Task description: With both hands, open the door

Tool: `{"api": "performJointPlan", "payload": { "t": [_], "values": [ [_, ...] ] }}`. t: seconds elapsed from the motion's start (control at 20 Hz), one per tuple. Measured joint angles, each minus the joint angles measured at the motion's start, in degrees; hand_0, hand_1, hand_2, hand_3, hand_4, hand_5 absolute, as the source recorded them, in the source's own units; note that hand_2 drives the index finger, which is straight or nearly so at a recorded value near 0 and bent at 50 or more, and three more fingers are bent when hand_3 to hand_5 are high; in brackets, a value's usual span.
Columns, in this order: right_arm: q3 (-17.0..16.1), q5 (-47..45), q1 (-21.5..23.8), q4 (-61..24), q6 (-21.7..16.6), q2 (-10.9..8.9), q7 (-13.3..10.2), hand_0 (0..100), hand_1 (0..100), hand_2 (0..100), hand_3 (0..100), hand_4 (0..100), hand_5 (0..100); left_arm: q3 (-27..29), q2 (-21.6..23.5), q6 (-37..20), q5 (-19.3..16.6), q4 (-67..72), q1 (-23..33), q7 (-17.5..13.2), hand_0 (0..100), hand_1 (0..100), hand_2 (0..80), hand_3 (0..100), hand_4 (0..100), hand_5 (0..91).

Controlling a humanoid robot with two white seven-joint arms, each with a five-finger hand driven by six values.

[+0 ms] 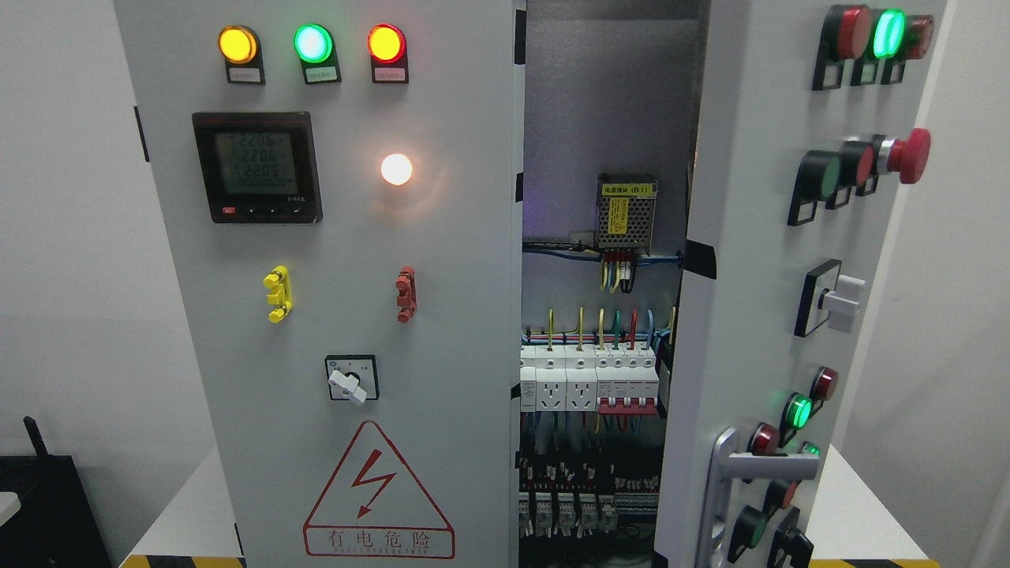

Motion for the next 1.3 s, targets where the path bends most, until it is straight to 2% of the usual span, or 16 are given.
{"api": "performJointPlan", "payload": {
  "t": [0.95,1.3],
  "values": [
    [0.00,0.00,0.00,0.00,0.00,0.00,0.00,12,39,0,0,0,0,0.00,0.00,0.00,0.00,0.01,0.00,-0.01,12,39,0.0,0,0,0.0],
    [0.00,0.00,0.00,0.00,0.00,0.00,0.00,12,39,0,0,0,0,-0.24,0.94,-0.17,0.05,-3.96,1.28,-1.14,12,39,0.0,0,0,0.0]
  ]
}}
